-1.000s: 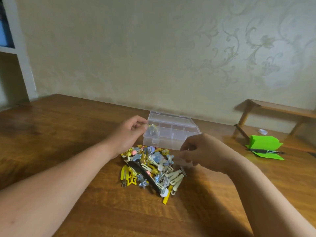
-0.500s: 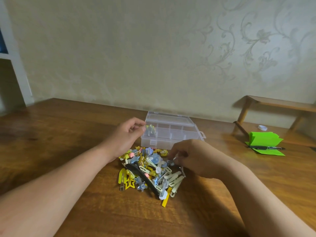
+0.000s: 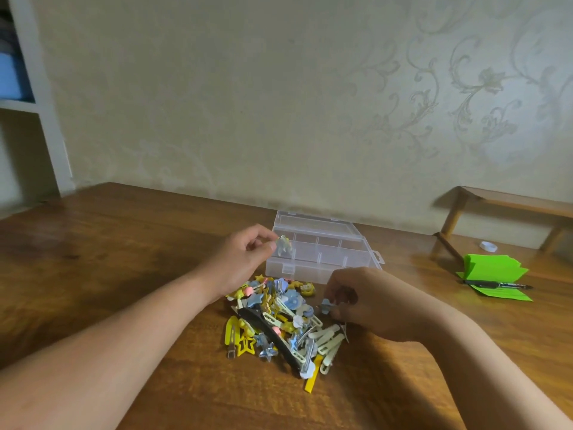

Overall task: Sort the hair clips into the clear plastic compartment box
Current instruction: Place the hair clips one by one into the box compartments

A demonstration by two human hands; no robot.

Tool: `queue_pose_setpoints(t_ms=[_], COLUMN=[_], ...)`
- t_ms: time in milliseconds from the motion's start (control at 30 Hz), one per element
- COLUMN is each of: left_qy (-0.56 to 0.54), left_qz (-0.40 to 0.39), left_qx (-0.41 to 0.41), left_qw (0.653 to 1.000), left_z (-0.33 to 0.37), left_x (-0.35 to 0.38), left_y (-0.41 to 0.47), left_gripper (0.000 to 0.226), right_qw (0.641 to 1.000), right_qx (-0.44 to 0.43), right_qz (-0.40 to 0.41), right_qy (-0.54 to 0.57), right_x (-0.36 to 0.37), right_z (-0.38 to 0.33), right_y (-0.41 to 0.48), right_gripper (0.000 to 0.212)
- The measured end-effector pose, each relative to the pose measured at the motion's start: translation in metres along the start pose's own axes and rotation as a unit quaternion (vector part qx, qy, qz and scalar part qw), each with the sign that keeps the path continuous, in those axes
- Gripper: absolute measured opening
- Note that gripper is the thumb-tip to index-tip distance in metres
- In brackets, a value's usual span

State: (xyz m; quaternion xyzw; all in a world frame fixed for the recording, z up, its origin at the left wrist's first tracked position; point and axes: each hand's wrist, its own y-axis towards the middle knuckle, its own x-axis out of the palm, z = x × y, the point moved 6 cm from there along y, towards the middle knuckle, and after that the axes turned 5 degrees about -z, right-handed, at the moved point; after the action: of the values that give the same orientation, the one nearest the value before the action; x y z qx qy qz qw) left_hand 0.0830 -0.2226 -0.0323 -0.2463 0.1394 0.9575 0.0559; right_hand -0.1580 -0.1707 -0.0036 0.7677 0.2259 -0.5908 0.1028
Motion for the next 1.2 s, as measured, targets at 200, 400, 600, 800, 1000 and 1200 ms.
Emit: queue_pose_setpoints(t_ms=[200, 400, 600, 800, 1000, 1200], left_qy=[-0.007, 0.016, 0.019, 0.013, 0.026, -0.007], left_qz=[-0.004, -0.007, -0.023, -0.027, -0.014, -0.003], left_qx=[-0.003, -0.003, -0.017, -0.021, -0.002, -0.007], left_qw=[1.000, 1.000, 0.999, 0.999, 1.000, 1.000], left_z=[-0.002, -0.003, -0.004, -0.001, 0.002, 0.002], left_x=[0.000, 0.001, 0.002, 0.003, 0.001, -0.003], left_y=[0.004, 0.006, 0.005, 0.002, 0.004, 0.003], left_gripper=[0.019, 0.021, 0.023, 0.023, 0.026, 0.026], right_qw=[0.972, 0.964, 0.969, 0.971, 0.963, 0.963], right_qx=[0.027, 0.110, 0.200, 0.215, 0.134, 0.009], right_qz=[0.184, 0.166, 0.082, 0.086, 0.211, 0.239], right_qy=[0.141, 0.178, 0.117, 0.064, 0.098, 0.123], right_x=[-0.041, -0.067, -0.041, -0.035, -0.047, -0.043], right_z=[0.003, 0.006, 0.022, 0.021, 0.005, -0.021], right_y=[0.011, 0.097, 0.159, 0.165, 0.113, 0.030], right_gripper=[0.009, 0.015, 0.024, 0.029, 0.012, 0.011])
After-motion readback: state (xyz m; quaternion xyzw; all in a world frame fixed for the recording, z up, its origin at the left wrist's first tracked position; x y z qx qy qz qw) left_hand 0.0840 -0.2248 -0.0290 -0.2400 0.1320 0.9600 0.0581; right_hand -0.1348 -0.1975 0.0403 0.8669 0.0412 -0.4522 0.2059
